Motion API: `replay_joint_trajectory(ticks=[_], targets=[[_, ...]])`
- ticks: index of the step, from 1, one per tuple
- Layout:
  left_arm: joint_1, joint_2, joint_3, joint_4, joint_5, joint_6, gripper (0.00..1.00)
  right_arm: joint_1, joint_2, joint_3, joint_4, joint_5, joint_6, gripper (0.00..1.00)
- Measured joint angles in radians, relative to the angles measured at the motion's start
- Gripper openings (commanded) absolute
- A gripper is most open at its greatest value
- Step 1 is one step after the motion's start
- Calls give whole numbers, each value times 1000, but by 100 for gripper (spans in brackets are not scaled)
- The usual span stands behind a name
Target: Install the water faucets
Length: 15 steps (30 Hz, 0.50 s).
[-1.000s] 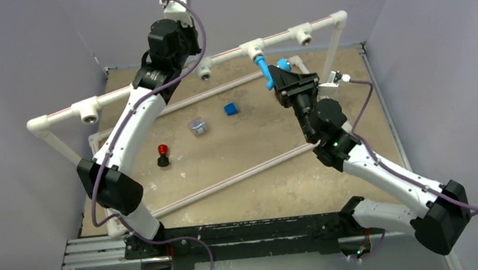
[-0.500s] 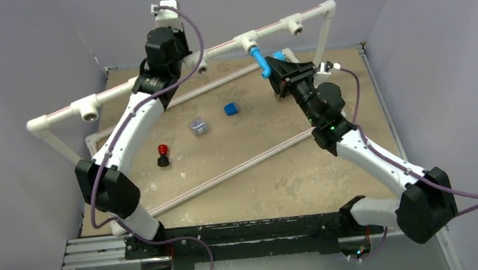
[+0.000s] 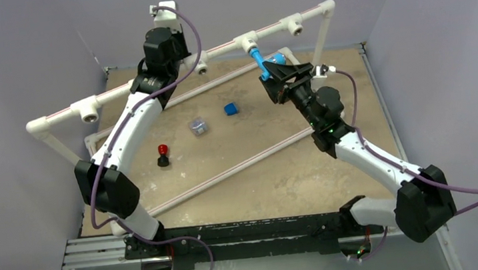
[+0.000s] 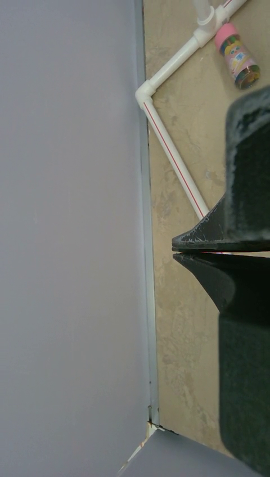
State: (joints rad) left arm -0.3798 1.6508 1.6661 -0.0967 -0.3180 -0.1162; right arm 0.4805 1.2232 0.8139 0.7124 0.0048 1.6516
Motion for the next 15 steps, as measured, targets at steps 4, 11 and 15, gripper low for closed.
replay_joint_trajectory(ticks=[4, 11, 15], targets=[[2, 0, -3, -1, 8, -5, 0, 0, -21, -26, -12, 0, -58, 79], [11, 0, -8, 2, 22, -12, 0, -19, -97, -42, -82, -5, -257, 84], [14, 0, -8, 3, 27, -20, 0, -29, -167, -41, -152, -2, -444, 84]])
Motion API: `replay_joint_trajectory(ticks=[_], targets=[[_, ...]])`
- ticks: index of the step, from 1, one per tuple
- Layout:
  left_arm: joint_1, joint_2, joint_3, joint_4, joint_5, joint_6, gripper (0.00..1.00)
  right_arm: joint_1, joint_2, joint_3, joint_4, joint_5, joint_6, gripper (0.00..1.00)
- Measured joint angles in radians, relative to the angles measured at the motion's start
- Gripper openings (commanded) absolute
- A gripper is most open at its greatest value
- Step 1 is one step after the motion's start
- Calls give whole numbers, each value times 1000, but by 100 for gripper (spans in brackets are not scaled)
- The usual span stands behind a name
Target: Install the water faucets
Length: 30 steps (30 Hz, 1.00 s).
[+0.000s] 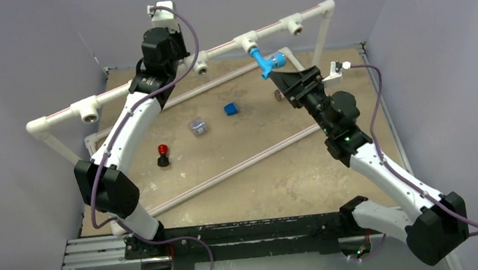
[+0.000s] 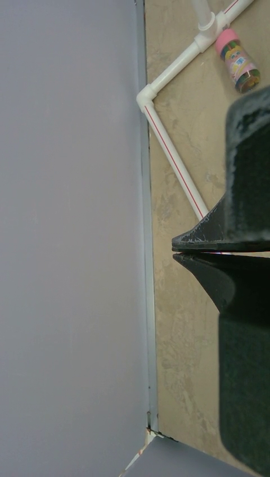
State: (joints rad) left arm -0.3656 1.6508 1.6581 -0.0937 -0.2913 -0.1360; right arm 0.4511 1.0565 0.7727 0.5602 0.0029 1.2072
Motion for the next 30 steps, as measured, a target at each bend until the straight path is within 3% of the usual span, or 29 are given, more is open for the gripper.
replay_joint_trajectory(ticks=[8, 14, 20, 24, 30], targets=[[10, 0, 0, 2, 15, -3, 0, 0, -93, 84, -200, 4, -528, 82], [12, 0, 0, 2, 27, -7, 0, 0, -212, 103, -249, -3, -1156, 82], [13, 0, 0, 0, 34, -12, 0, 0, -302, 41, -195, -55, -1660, 84], [17, 0, 0, 0, 40, -14, 0, 5, -276, 35, -164, -89, -1931, 83], [18, 0, 1, -2, 51, -22, 0, 69, -170, 47, -159, -90, -2213, 84]])
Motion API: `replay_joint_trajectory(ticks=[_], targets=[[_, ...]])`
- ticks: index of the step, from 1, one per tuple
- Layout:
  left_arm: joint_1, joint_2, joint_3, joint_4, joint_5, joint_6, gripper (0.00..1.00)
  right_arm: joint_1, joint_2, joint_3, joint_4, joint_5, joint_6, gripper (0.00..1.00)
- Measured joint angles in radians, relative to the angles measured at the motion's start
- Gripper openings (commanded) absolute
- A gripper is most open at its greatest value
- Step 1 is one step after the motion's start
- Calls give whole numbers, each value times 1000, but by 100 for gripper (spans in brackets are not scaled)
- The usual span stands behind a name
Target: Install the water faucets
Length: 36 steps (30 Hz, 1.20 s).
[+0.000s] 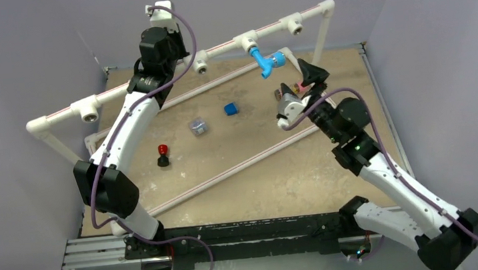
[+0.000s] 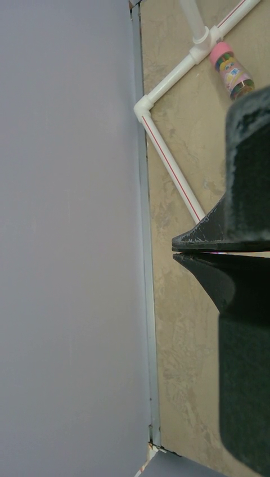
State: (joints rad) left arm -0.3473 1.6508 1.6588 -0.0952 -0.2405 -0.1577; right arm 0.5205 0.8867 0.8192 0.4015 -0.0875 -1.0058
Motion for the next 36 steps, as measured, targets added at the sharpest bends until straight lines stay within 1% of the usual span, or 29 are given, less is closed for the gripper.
replay_joint_trajectory(ticks=[3, 7, 11, 13, 15, 20, 22, 24, 25, 32, 36], targets=[[0, 0, 2, -2, 3, 0, 0, 57, 57, 6, 11, 34, -114, 84], [0, 0, 2, -3, 6, -5, 0, 112, 126, 7, 71, 76, -247, 84], [0, 0, 2, -3, 6, -7, 0, 124, 176, 8, 154, 119, -362, 84], [0, 0, 2, -3, 6, -7, 0, 124, 202, 16, 190, 133, -401, 82], [2, 0, 2, -3, 7, -7, 0, 124, 235, 39, 217, 153, -432, 77], [3, 0, 2, -2, 10, -7, 0, 127, 304, 96, 248, 174, -463, 69], [5, 0, 2, -3, 11, -7, 0, 129, 332, 116, 252, 180, -468, 63], [5, 0, 2, -2, 13, -7, 0, 130, 352, 130, 255, 186, -469, 55], [5, 0, 2, -3, 13, -7, 0, 132, 361, 135, 255, 192, -469, 47], [7, 0, 2, 0, 20, -7, 0, 142, 389, 143, 241, 220, -432, 0], [8, 0, 2, -3, 21, -7, 0, 154, 389, 135, 258, 232, -372, 0]])
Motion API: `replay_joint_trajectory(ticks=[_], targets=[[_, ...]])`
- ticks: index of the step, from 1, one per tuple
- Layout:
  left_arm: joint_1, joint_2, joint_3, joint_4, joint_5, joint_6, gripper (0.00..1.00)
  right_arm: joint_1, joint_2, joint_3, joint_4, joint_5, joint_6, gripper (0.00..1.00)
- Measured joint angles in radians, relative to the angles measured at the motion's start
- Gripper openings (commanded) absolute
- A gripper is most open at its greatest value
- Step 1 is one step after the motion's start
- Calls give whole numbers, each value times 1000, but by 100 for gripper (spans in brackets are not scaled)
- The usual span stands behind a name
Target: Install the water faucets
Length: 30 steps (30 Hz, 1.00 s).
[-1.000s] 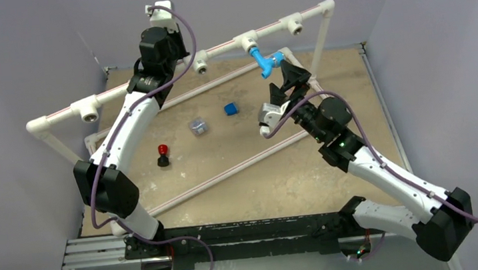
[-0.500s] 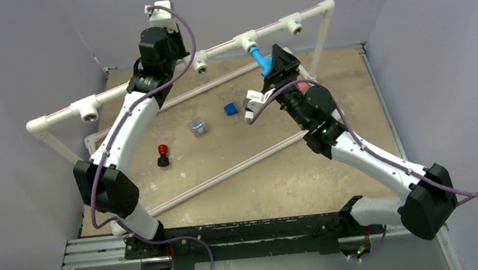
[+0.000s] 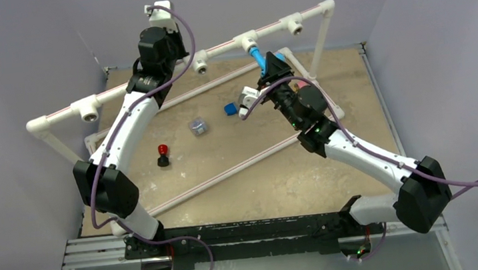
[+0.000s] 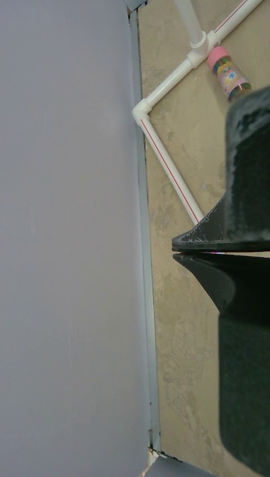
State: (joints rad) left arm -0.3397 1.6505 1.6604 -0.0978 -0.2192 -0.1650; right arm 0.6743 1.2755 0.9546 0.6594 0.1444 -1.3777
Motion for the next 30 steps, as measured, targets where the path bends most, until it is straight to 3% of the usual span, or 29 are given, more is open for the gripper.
replay_joint_trajectory(ticks=[5, 11, 25, 30], targets=[[2, 0, -3, -3, 6, 0, 0, 13, -7, -43, 71, 25, 132, 0], [3, -2, -3, -14, 11, 0, 0, 18, -18, -80, 150, 37, 452, 0], [6, -2, -3, -16, 18, 0, 0, 5, -18, -56, 133, 117, 1684, 0], [6, -6, -3, -26, 25, 0, 0, -2, -7, -96, 212, 129, 2117, 0]])
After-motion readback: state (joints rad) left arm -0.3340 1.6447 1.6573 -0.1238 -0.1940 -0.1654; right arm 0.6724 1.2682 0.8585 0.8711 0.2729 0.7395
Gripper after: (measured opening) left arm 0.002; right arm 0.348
